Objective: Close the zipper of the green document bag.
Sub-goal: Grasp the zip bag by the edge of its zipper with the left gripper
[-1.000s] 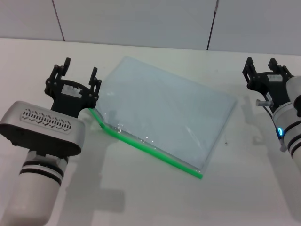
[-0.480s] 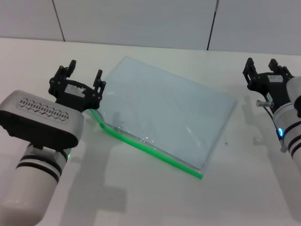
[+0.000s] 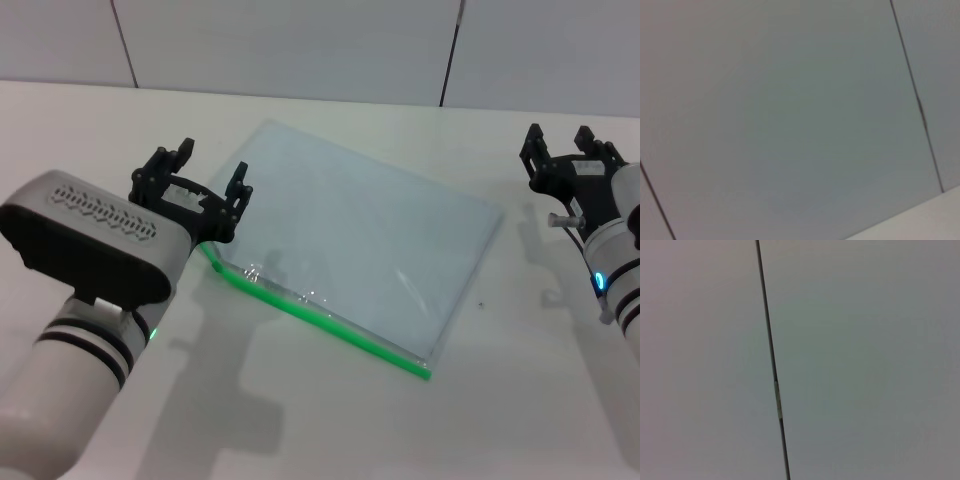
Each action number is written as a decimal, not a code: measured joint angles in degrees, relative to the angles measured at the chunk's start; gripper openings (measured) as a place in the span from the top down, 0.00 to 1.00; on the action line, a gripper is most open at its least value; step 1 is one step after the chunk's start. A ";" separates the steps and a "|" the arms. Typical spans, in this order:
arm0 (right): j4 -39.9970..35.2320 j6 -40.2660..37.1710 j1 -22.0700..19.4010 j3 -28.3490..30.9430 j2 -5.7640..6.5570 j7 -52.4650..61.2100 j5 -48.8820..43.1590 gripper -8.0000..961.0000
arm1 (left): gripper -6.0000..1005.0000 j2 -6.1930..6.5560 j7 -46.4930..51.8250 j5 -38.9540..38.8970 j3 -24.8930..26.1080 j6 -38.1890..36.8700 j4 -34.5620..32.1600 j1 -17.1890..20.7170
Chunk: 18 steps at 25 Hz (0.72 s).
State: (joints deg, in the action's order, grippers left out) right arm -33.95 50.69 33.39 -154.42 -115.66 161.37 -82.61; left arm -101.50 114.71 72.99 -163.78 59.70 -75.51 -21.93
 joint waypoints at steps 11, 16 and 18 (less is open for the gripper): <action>0.11 -0.07 0.02 0.00 -0.09 0.00 0.00 0.38 | 0.39 3.23 -22.48 -12.42 0.35 -1.89 -7.57 -0.63; 0.11 -0.07 0.06 0.00 -0.09 0.00 0.00 0.38 | 0.39 1.35 -37.94 -17.10 0.21 0.59 -8.21 -0.33; 0.11 -0.07 0.04 0.00 -0.09 0.00 0.04 0.38 | 0.39 0.71 -41.16 -17.78 0.19 1.88 -8.39 -0.22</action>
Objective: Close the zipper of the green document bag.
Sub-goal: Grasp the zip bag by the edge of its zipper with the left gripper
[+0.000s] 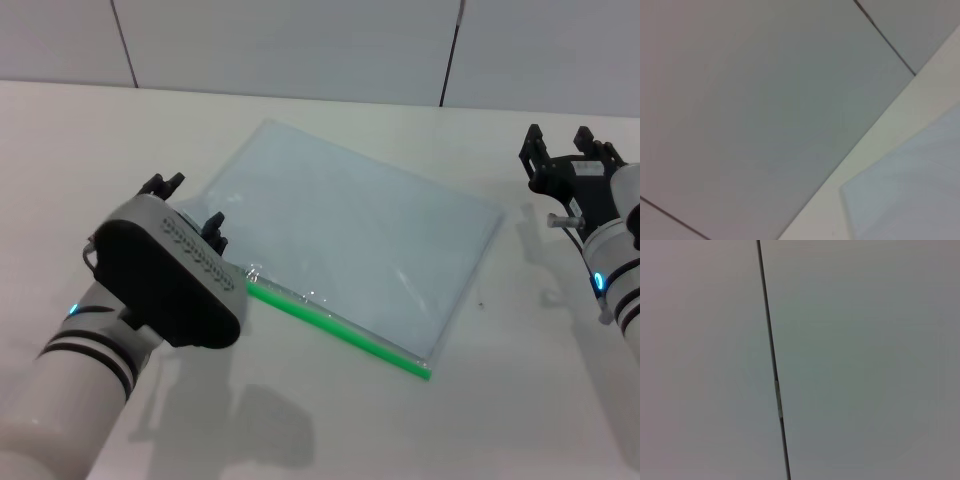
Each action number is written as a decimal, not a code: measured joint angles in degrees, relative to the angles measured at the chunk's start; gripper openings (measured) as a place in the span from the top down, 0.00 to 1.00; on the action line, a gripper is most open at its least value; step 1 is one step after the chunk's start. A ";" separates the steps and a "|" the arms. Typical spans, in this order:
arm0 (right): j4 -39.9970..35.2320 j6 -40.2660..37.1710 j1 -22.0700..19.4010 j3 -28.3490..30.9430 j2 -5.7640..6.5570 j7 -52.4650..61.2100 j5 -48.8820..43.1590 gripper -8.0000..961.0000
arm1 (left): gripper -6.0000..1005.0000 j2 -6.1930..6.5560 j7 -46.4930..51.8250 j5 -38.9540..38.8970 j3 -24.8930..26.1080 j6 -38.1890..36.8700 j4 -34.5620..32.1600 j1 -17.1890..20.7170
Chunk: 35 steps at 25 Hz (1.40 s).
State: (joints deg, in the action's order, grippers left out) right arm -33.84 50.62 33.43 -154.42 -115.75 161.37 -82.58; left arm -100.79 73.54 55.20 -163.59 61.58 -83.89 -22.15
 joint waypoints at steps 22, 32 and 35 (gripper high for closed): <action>0.10 -0.69 0.01 0.16 0.00 0.00 0.05 0.39 | 0.39 -1.98 -32.10 -10.48 -0.16 6.10 -4.79 0.11; 0.08 -1.34 0.02 0.43 0.01 0.00 0.05 0.39 | 0.40 -2.02 -38.02 -11.63 -0.24 10.11 -4.79 -0.33; 0.12 -1.36 -0.05 0.44 0.01 0.00 0.05 0.39 | 0.41 -2.04 -38.80 -12.54 -0.29 11.22 -4.79 -0.34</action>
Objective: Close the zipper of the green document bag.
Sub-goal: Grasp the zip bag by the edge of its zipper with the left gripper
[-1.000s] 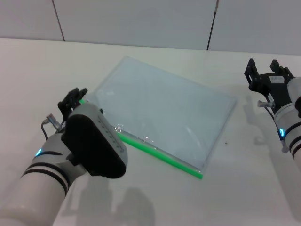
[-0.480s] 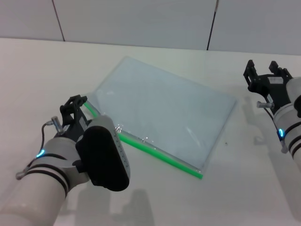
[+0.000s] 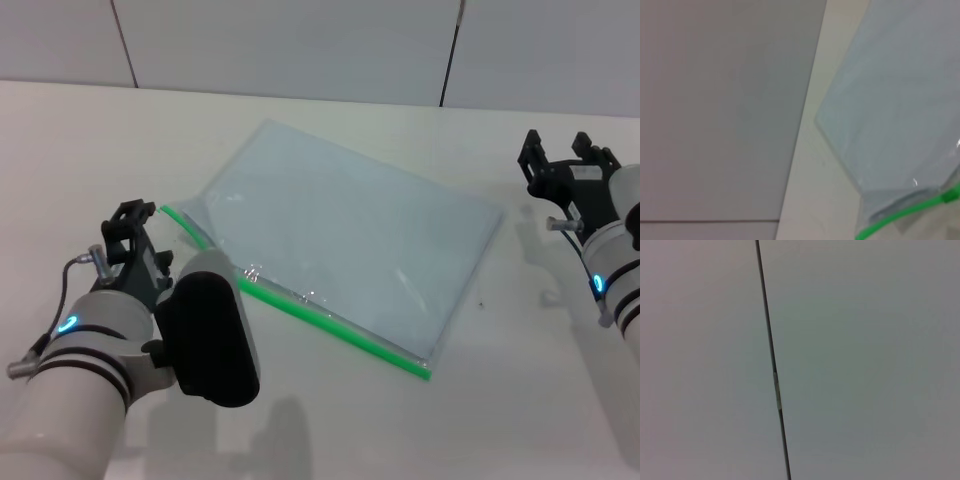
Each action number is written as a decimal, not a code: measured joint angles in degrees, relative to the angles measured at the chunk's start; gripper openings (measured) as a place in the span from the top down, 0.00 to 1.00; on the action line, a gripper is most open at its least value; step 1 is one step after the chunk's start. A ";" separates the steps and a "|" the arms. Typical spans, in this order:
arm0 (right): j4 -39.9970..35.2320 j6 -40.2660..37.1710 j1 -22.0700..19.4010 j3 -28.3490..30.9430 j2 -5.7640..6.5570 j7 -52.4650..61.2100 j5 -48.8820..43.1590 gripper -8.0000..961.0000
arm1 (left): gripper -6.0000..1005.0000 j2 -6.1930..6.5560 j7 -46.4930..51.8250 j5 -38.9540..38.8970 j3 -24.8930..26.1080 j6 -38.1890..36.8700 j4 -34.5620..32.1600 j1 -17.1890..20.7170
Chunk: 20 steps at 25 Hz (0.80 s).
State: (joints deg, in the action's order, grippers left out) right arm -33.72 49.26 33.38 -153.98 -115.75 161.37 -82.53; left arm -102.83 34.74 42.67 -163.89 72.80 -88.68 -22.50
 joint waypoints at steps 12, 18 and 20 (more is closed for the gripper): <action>0.14 -0.04 0.15 -0.07 0.00 0.00 0.00 0.39 | 0.43 -1.79 0.00 -1.46 1.70 -0.18 7.37 -1.60; 0.14 -0.05 0.09 -0.22 0.00 0.00 0.00 0.39 | 0.43 -2.62 1.39 -1.44 2.16 -1.03 10.24 -2.82; 0.14 -0.04 0.10 -0.27 0.00 0.00 0.00 0.39 | 0.44 -2.85 1.89 -1.42 2.17 -1.35 11.23 -3.37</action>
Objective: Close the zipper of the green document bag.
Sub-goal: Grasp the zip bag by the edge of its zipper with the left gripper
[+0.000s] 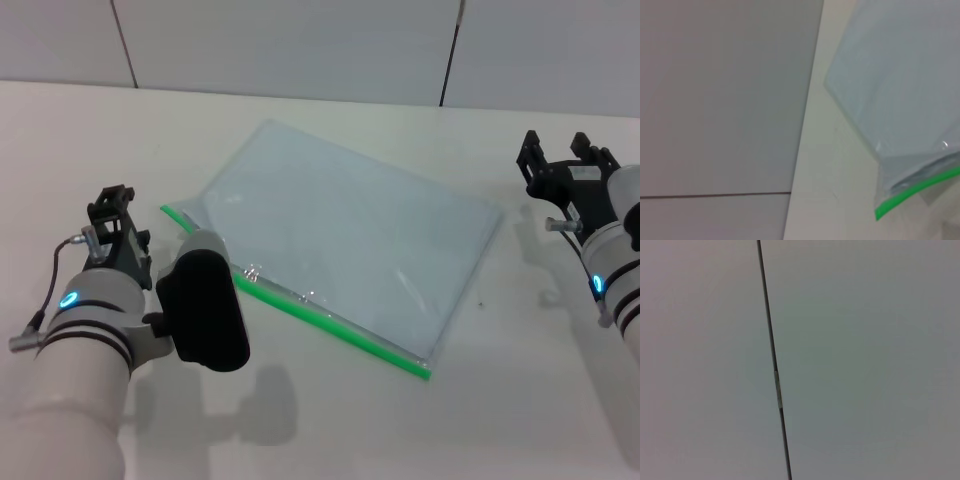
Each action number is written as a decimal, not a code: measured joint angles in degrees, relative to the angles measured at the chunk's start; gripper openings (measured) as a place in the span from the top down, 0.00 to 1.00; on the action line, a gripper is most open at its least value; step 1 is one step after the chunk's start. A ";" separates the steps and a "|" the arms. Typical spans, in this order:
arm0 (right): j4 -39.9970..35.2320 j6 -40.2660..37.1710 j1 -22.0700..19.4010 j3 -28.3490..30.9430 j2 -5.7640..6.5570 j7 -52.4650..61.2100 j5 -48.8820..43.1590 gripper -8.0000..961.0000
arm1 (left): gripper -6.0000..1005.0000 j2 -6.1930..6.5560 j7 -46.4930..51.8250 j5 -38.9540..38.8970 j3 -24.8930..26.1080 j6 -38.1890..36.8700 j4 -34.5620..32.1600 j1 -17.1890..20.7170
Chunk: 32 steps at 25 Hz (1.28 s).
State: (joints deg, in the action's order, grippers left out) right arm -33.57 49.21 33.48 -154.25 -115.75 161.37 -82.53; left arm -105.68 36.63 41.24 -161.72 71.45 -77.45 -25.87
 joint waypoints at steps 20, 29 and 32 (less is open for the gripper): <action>-0.09 0.00 -0.08 0.11 -0.05 0.00 0.00 0.40 | 0.44 -1.20 0.37 0.17 0.06 -5.01 4.64 -2.01; -0.09 0.00 -0.12 0.18 -0.09 0.00 0.00 0.40 | 0.44 -1.19 0.96 -0.01 0.18 -5.17 6.17 -2.35; -0.09 0.00 -0.14 0.18 -0.09 0.00 0.00 0.40 | 0.44 -1.22 0.97 -0.02 0.40 -5.25 6.81 -2.35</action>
State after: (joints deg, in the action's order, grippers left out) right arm -33.66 49.22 33.34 -154.07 -115.84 161.37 -82.53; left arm -106.90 37.60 41.22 -161.32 66.20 -70.64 -28.22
